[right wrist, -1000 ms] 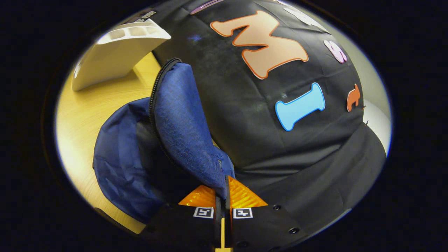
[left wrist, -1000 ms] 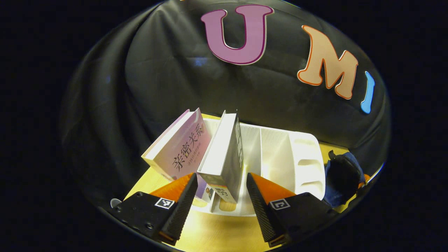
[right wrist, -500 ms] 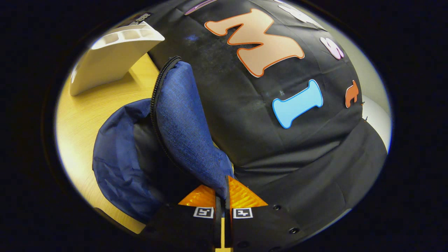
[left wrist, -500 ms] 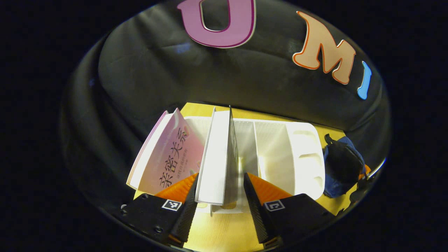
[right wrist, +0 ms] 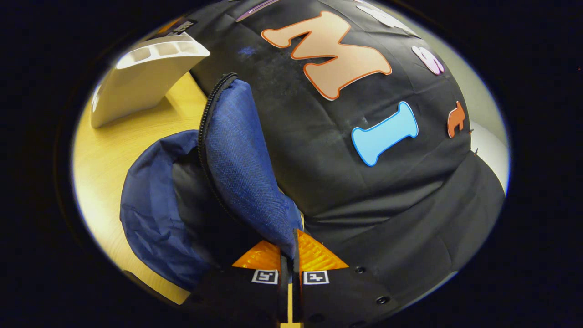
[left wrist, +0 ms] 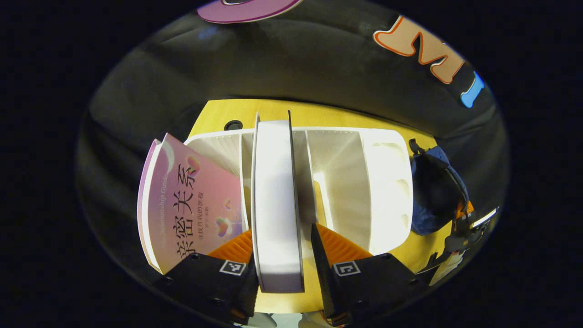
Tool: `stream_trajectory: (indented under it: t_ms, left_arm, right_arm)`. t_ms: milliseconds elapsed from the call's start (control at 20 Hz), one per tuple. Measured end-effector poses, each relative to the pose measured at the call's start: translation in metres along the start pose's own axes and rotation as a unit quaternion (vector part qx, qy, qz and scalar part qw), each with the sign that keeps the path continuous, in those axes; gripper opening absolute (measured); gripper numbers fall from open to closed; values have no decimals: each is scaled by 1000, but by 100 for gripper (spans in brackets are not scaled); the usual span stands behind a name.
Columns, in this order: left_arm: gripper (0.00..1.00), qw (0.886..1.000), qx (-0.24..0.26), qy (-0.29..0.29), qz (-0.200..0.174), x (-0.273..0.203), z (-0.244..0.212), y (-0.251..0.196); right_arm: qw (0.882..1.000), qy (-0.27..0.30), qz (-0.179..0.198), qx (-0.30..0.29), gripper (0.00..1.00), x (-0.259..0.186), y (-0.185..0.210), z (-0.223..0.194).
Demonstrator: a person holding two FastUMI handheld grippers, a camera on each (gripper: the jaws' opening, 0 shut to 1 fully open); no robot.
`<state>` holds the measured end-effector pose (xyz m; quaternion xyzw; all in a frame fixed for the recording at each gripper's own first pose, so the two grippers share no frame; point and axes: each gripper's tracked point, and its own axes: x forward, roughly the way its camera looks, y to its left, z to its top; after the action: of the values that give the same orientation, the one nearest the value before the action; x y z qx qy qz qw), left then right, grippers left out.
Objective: Open the schoolbag, grab two books from the bookshelf and put them into the schoolbag.
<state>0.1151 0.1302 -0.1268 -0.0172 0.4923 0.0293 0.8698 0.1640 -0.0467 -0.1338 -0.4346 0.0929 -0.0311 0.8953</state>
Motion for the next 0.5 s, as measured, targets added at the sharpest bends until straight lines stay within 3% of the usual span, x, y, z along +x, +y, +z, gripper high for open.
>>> stream_trajectory:
  t_ms: [150,500]
  left_arm:
    - [41,999,4,45,20,14,-7,12]
    - [41,995,19,99,6,33,-8,5]
  right_arm:
    - [1000,-5,3,-13,6,0,2,0]
    - [1000,-8,6,-4,6,1,2,0]
